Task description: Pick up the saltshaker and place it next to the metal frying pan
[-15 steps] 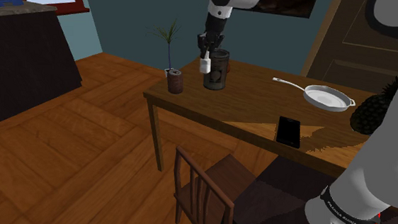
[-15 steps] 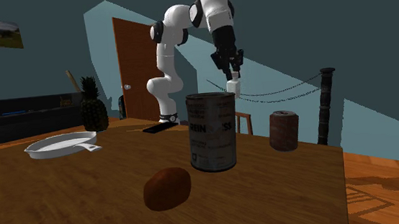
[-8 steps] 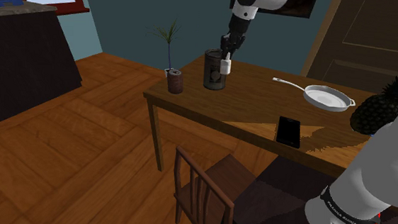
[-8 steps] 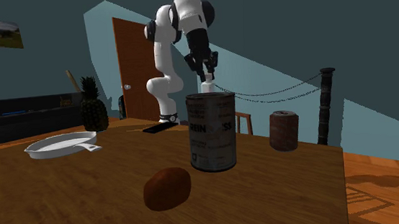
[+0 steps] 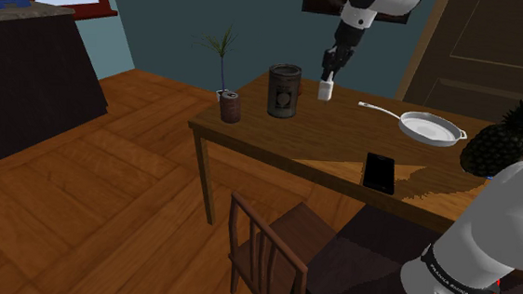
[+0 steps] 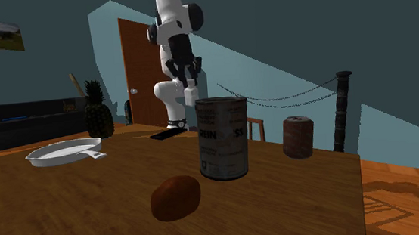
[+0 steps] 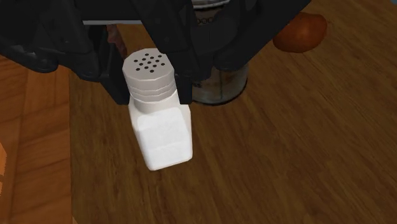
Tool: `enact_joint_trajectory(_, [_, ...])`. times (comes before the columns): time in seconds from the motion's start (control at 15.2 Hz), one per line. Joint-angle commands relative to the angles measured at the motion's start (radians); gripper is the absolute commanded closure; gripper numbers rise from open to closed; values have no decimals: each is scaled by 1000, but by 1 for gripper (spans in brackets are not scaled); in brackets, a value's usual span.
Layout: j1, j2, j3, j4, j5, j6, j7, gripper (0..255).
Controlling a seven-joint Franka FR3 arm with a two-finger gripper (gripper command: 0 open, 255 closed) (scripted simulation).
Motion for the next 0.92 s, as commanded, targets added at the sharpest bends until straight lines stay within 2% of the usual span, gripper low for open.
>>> enact_joint_trajectory(0.0, [-18,-37,-21,-31,-8,-10,-36,255])
enact_joint_trajectory(0.66, [-118,-166,-153,-128,-59,-59,-235,255])
enact_joint_trajectory(0.86, [-125,-168,-167,-154,-61,-37,-256,255])
